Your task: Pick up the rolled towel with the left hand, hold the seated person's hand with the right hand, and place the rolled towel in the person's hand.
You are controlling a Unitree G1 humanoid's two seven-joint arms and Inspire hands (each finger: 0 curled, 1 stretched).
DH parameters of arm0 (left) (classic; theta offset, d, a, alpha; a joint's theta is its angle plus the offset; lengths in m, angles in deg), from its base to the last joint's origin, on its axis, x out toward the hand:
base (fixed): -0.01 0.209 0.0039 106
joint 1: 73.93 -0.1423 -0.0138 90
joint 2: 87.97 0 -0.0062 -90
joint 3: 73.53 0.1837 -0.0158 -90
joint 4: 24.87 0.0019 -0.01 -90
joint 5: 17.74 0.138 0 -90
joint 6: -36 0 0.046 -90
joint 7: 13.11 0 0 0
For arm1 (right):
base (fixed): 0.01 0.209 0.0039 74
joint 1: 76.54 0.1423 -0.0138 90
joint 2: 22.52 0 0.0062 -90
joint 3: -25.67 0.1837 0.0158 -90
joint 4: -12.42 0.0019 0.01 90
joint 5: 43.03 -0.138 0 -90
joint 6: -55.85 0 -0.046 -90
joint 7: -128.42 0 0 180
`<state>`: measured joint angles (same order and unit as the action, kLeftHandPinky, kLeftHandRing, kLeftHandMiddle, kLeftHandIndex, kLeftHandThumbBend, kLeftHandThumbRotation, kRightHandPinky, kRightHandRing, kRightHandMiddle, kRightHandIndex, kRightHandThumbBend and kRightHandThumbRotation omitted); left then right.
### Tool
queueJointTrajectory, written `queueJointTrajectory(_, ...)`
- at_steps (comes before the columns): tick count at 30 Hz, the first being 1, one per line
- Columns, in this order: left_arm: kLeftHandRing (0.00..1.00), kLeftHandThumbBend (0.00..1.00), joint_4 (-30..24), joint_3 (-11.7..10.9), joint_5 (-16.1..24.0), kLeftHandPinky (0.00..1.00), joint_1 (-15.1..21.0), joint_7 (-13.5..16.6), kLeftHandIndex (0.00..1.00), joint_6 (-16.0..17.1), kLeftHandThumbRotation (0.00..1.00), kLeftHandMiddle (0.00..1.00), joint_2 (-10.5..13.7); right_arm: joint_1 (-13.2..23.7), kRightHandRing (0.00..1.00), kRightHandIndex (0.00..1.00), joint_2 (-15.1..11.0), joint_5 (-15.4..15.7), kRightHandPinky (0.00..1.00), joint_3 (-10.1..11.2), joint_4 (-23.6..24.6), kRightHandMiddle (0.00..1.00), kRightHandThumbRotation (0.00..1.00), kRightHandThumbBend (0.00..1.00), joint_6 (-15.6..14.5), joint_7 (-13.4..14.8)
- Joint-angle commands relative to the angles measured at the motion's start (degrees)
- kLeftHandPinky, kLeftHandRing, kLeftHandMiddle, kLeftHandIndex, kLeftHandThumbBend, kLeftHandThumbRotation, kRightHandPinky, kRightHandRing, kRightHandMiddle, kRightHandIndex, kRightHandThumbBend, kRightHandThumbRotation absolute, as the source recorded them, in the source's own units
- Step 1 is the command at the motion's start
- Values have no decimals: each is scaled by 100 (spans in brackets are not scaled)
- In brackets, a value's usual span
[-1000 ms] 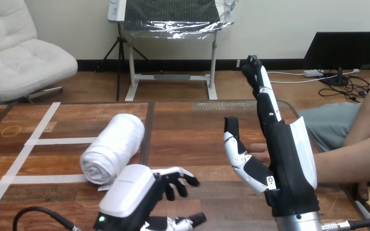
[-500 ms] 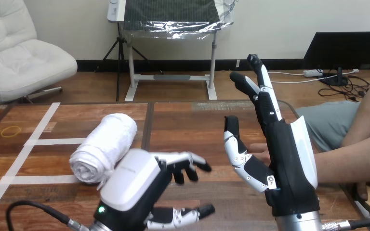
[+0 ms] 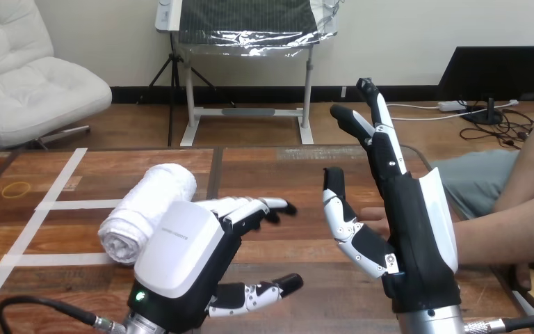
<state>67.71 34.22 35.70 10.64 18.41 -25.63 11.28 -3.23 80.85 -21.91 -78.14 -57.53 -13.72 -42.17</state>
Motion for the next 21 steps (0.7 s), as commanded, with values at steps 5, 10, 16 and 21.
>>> queueJointTrajectory(5,93,71,-449,-305,346,94,179,584,94,-682,62,94,-361,302,96,100,186,-20,100,-22,240,96,0,0,27,27)
queueJointTrajectory(10,97,72,-447,-380,335,98,264,675,98,-978,65,98,-491,314,99,100,175,-18,100,-22,216,98,0,0,47,30)
queueJointTrajectory(16,99,75,-574,-482,477,100,343,704,100,-1588,70,100,-701,295,100,100,188,9,100,-44,235,99,0,0,-4,33)
queueJointTrajectory(21,99,77,-639,-550,685,100,436,722,100,-2187,76,100,-875,294,100,100,189,48,100,-56,228,100,0,0,-17,47)
